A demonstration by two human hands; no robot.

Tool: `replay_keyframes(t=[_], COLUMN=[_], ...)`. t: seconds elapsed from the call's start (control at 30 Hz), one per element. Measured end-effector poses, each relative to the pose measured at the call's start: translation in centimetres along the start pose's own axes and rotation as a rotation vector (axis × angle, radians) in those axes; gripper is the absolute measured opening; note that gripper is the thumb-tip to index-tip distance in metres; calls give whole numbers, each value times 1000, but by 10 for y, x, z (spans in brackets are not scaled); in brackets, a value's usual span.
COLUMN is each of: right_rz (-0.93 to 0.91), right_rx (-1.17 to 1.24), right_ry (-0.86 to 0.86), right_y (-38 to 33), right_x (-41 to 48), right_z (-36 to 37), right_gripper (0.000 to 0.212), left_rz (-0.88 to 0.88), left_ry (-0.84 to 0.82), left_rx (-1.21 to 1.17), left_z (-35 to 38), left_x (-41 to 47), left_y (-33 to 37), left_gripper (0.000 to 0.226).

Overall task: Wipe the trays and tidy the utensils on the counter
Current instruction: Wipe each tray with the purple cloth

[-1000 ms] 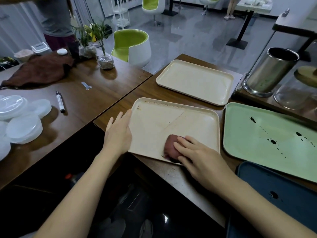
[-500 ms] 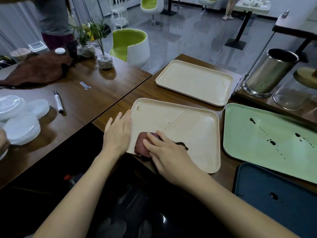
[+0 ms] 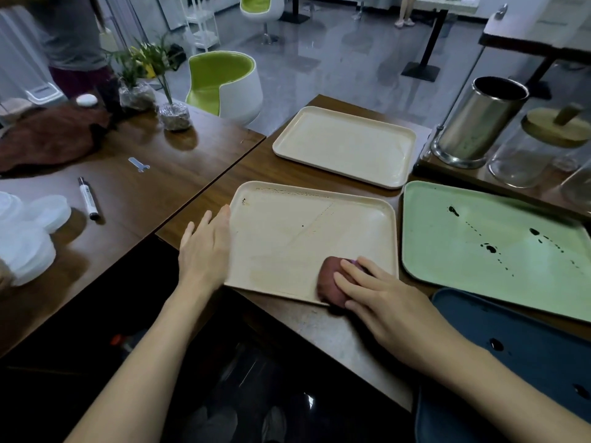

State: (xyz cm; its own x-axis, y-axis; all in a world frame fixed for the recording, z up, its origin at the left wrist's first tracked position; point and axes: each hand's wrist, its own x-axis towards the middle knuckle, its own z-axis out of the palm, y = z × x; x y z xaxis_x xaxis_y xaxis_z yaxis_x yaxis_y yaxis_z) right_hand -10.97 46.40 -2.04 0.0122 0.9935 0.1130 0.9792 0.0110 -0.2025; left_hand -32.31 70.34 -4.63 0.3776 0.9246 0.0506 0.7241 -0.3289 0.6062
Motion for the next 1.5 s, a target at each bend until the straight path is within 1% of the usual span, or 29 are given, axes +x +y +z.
replay_keyframes(t=[0.07, 0.17, 0.23, 0.33, 0.4, 0.43, 0.53, 0.7, 0.83, 0.93, 1.03, 1.17, 1.27, 1.33, 1.4, 1.43, 1.5], right_rz=[-32, -78, -103, -115, -128, -109, -3, 92, 86, 120, 163, 287, 360, 373, 348, 333, 353], right_rx=[-17, 39, 3, -76, -173, -208, -53, -49, -100, -34, -51, -62, -80, -13, -9, -28, -26], right_ry=[16, 9, 30, 98, 134, 137, 86, 109, 128, 129, 126, 114, 99, 59, 15, 25, 101], right_y=[-11, -41, -66, -91, -90, -86, -67, -46, -45, -29, 0, 37, 48, 47, 44, 42, 39], right_x=[15, 60, 96, 143, 164, 172, 197, 236, 234, 222, 190, 142, 117, 111, 109, 109, 108], right_z=[8, 25, 39, 47, 44, 42, 46, 43, 46, 40, 29, 16, 2, -9, -17, -18, -19], right_gripper=[40, 50, 50, 45, 35, 32, 34, 24, 24, 23, 23, 30, 34, 40, 46, 43, 30], left_rz=[-26, -21, -13, -21, -27, -31, -37, -8, 50, 54, 21, 18, 8, 25, 31, 28, 32], left_ry=[11, 25, 49, 96, 124, 134, 141, 151, 110, 83, 93, 96, 94, 89, 79, 72, 65], left_rx=[-74, -147, -188, -297, -292, -269, -232, -194, -85, -20, -31, -22, -20, -35, -44, -35, 35], left_z=[-2, -4, -6, -8, -8, -8, -8, -12, -6, -1, -1, 1, 3, 1, 0, -1, 0], left_x=[-2, -1, -4, -11, -11, -9, -6, -11, -2, 2, 1, 2, 4, 4, 2, 2, 4], left_y=[6, 4, 4, 8, 6, 3, 3, 12, -1, -6, -3, -5, -9, -5, 0, 3, 7], left_gripper=[66, 74, 67, 57, 53, 52, 49, 43, 38, 44, 47, 45, 45, 45, 47, 47, 44])
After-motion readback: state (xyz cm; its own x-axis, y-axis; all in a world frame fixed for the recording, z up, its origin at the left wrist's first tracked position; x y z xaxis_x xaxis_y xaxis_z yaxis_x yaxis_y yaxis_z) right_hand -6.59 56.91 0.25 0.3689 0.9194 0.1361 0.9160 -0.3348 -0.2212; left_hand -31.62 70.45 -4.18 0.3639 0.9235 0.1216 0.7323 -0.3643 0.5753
